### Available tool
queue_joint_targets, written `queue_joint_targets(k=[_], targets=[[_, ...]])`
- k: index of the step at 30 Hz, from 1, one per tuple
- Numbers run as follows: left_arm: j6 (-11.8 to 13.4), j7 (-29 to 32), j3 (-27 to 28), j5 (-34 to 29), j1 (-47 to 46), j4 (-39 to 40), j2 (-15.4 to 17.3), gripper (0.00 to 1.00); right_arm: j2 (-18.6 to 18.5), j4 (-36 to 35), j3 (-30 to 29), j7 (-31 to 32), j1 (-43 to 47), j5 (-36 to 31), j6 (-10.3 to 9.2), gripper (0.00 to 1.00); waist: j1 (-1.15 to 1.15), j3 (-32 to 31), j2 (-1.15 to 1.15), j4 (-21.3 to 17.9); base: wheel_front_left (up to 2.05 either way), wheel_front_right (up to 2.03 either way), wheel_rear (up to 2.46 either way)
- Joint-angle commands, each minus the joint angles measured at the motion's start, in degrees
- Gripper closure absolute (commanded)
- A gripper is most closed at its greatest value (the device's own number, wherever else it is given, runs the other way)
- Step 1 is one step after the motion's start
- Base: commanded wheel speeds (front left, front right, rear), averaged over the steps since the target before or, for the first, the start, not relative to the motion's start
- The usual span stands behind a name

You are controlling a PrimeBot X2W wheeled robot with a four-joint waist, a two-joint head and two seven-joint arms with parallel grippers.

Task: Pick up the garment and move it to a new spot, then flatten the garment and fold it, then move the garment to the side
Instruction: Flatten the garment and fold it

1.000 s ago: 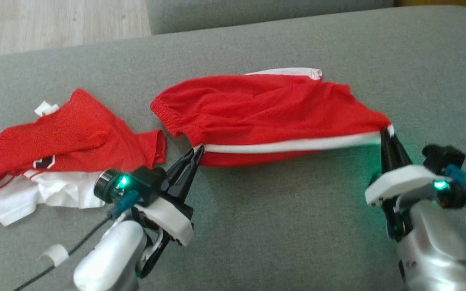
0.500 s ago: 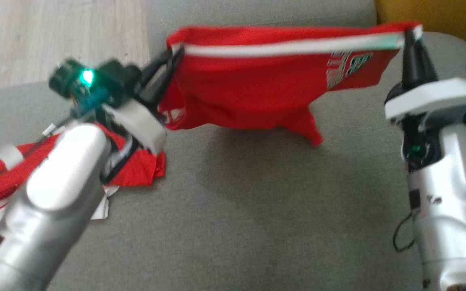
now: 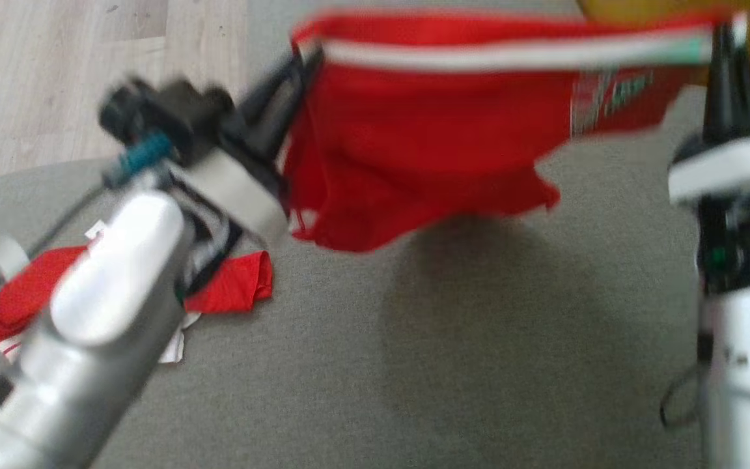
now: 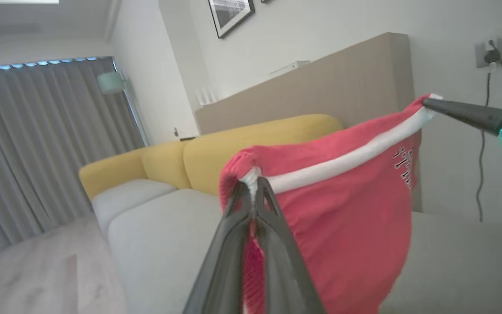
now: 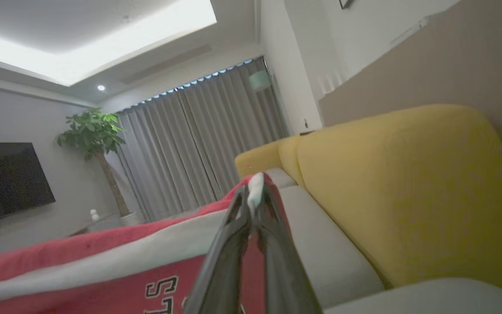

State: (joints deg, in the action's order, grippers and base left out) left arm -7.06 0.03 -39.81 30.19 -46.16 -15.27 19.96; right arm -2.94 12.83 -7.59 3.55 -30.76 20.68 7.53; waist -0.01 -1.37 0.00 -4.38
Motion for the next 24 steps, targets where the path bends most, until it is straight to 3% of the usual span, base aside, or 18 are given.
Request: queue_joint_targets(k=[1, 7, 11, 14, 19, 24], targets=[[0.08, 1.26, 1.62, 1.62, 0.93, 4.15, 3.05, 1.00, 0.06, -4.22, 0.08, 1.80, 2.26, 0.10, -0.04, 1.00, 0.01, 0.17, 0.00, 0.01, 0.00, 0.00, 0.00], [0.03, 6.86, 0.48, 5.62, 5.44, 11.85, 6.03, 1.00, 0.06, -10.97, -2.26, 6.16, 8.18, -0.52, -0.04, 1.00, 0.01, 1.83, 0.00, -0.21, 0.00, 0.00, 0.00], [0.15, 8.56, 1.35, 6.47, 3.90, 11.77, 6.88, 1.00, 0.06, -11.16, -2.48, 7.85, 6.24, -1.01, -0.04, 1.00, 0.01, 3.96, 0.00, -0.75, 0.00, 0.00, 0.00], [0.12, 9.61, 3.09, 7.62, -0.01, 9.56, 7.22, 1.00, 0.06, -9.39, -1.29, 8.52, 1.23, -5.00, -0.04, 1.00, 0.01, 7.31, 0.00, -1.98, 0.00, 0.00, 0.00], [-0.23, 9.81, 3.82, 6.96, -11.50, 2.00, 7.28, 1.00, 0.06, 0.50, -0.68, 5.80, -13.64, -6.43, -0.04, 1.00, 0.01, 14.10, 0.00, -3.28, 0.00, 0.00, 0.00], [-0.36, 4.94, 5.00, 6.05, -24.16, -9.68, 5.23, 1.00, 0.06, 16.71, -1.81, -1.09, -31.61, -4.98, -0.04, 1.00, 0.01, 19.11, 0.00, -3.88, 0.00, 0.00, 0.00]])
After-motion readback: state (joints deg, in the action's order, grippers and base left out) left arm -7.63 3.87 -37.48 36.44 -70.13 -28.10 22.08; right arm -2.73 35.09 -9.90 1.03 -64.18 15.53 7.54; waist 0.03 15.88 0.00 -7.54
